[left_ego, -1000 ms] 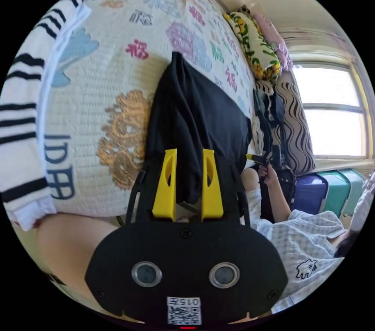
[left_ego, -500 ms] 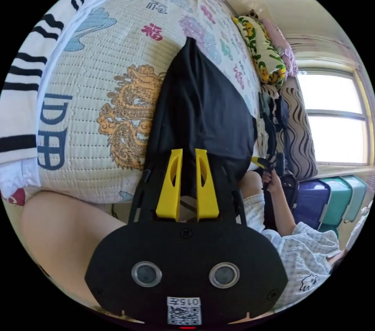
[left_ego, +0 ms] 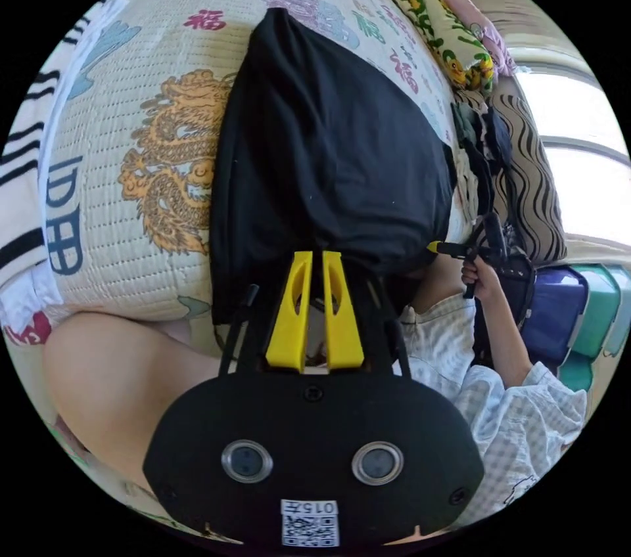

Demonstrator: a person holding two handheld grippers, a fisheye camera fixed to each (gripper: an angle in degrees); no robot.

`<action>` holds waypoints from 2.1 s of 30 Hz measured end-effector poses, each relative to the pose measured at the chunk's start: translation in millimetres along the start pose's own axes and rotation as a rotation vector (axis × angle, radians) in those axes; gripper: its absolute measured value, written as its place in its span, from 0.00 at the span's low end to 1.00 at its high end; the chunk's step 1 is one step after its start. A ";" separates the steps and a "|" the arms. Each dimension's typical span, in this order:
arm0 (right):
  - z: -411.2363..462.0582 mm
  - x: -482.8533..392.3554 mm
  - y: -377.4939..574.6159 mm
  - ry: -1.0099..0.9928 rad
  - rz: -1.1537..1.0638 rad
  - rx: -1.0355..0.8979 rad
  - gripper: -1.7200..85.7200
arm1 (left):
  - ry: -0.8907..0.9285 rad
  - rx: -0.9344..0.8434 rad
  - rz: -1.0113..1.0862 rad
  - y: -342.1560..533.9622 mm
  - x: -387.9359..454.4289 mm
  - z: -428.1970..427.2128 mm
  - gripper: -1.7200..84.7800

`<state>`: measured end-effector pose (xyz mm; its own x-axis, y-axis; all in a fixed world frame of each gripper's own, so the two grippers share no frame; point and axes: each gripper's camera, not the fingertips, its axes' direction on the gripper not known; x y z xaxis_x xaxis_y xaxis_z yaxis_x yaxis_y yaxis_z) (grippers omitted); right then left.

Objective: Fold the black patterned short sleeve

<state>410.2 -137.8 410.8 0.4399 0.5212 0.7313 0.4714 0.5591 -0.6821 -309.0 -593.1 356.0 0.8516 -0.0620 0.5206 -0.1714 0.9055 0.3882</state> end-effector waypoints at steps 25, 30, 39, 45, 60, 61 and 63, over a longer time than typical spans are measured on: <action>165.1 -203.7 -127.0 0.281 -0.584 0.015 0.08 | -0.297 -0.072 -0.041 6.3 -16.3 72.6 0.13; 227.4 -259.5 -183.5 0.375 -0.626 -0.017 0.09 | -0.303 -0.238 -0.046 -18.0 -31.7 116.7 0.12; 335.9 -316.6 -277.8 0.626 -0.591 -0.178 0.11 | -0.178 -0.235 -0.056 -21.2 -61.9 137.3 0.03; 360.9 -319.4 -304.8 0.725 -0.548 -0.290 0.03 | -0.167 -0.157 -0.015 -8.5 -66.1 134.8 0.02; 63.6 -269.7 -226.2 0.131 -0.629 0.033 0.01 | -0.104 0.095 0.448 73.1 49.1 129.4 0.01; 34.8 -255.7 -214.3 0.107 -0.635 0.062 0.02 | -0.088 0.093 0.511 73.2 66.8 138.9 0.01; -6.5 -231.2 -197.9 0.077 -0.624 0.110 0.02 | -0.062 0.056 0.597 69.1 93.4 160.0 0.01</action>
<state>220.1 -373.2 376.7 0.1632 0.0303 0.9861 0.5771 0.8077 -0.1203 -320.6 -603.5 553.2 0.5696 0.4243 0.7039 -0.6383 0.7680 0.0536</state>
